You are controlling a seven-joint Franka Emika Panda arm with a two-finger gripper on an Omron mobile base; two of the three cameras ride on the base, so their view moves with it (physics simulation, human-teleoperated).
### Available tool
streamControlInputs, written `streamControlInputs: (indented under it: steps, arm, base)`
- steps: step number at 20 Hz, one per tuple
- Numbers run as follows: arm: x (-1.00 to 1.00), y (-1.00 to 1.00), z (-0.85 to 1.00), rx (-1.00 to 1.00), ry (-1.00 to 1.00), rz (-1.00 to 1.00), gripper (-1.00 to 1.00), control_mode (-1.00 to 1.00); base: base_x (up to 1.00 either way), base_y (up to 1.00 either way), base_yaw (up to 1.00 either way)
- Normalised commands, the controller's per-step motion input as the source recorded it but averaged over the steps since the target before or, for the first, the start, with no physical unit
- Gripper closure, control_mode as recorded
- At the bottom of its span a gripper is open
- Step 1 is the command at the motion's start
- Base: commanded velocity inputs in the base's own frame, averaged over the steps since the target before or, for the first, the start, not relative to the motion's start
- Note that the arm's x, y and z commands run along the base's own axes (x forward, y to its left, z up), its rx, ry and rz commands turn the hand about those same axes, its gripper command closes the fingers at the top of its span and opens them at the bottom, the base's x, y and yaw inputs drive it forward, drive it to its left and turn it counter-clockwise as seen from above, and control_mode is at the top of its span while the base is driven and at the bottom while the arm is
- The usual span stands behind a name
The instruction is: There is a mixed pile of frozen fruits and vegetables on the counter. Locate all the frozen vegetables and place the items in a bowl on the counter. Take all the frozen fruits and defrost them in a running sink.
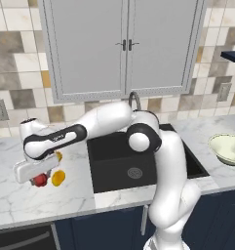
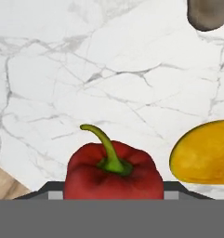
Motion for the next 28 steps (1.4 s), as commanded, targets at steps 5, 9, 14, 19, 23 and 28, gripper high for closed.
streamControlInputs:
  steps: [5, 9, 14, 19, 23, 28]
  arm:
    - [-0.02, -0.46, 0.22, 0.07, 0.0, 0.0, 1.0, -1.0]
    - [0.0, -0.46, 0.21, 0.07, 0.01, 0.0, 1.0, -1.0]
    - [0.0, -0.48, 0.18, 0.07, 0.01, 0.0, 1.0, -1.0]
    - [0.0, -0.48, 0.09, 0.02, 0.03, 0.0, 1.0, -1.0]
    - [0.0, -0.49, 0.08, 0.01, 0.02, 0.0, 1.0, -1.0]
    - [0.02, -0.45, 0.08, 0.01, 0.04, 0.0, 1.0, -1.0]
  base:
    - [0.0, 0.0, 0.0]
    - [0.0, 0.0, 0.0]
    - [0.0, 0.0, 0.0]
    - [0.0, 0.0, 0.0]
    - [0.0, 0.0, 0.0]
    - [0.0, 0.0, 0.0]
